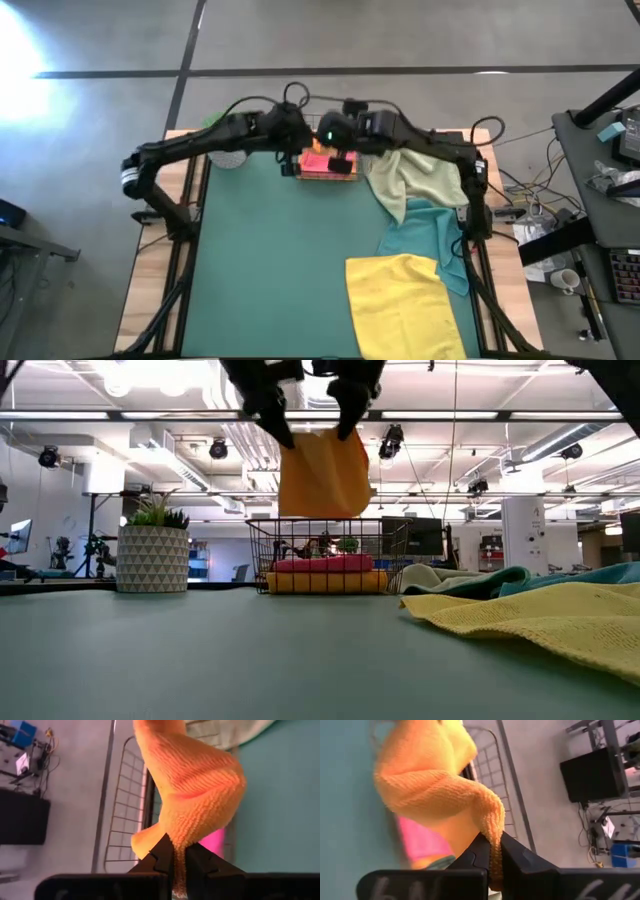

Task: Fold microfiber towels
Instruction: Put the folded orange microfiber towel into the wire basket

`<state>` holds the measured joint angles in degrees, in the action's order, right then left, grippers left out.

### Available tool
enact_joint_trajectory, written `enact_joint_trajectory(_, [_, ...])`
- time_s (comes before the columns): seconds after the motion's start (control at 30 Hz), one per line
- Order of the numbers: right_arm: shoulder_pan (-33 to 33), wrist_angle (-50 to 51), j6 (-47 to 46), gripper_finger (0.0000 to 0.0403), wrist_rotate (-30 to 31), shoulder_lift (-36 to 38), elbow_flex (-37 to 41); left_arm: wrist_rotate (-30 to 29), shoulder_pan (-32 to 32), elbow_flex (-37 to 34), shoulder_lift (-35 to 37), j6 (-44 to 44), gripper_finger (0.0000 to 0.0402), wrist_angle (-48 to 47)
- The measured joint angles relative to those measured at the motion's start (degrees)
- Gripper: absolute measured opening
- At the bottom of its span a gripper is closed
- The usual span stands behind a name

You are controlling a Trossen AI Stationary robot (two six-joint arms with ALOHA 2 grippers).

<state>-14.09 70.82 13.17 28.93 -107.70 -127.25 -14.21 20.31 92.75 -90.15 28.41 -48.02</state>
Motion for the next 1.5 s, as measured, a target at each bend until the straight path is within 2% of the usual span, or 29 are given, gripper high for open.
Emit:
enact_joint_trajectory(0.13, [-5.9,-1.6,3.9,0.0008,-4.5,-0.1,0.7,0.0,2.9,2.0,-3.4,2.2,0.0008,1.0])
enact_joint_trajectory(0.3, [-12.1,-3.8,7.9,0.0008,-13.4,-0.1,2.1,0.7,5.7,1.6,-5.0,4.1,0.0008,5.1])
enact_joint_trajectory(0.53, [-17.4,-10.6,11.4,0.0008,-21.0,-0.1,9.1,5.0,9.5,1.5,-7.7,5.0,0.0008,8.2])
enact_joint_trajectory(0.87, [-21.1,-22.4,15.1,0.0008,-22.1,-0.2,19.0,5.4,12.5,1.4,-14.0,5.6,0.0008,14.3])
enact_joint_trajectory(0.97, [-22.2,-26.2,19.2,0.0008,-21.6,-0.2,22.2,5.4,13.5,1.4,-15.4,7.6,0.0008,17.2])
enact_joint_trajectory(1.23, [-23.9,-27.9,25.9,0.0008,-22.0,-0.2,27.4,4.7,15.5,1.4,-17.8,10.0,0.0008,18.0])
enact_joint_trajectory(1.5, [-23.5,-26.2,23.0,0.0008,-31.4,-0.2,28.2,5.0,15.3,0.4,-18.2,9.5,0.0008,13.1])
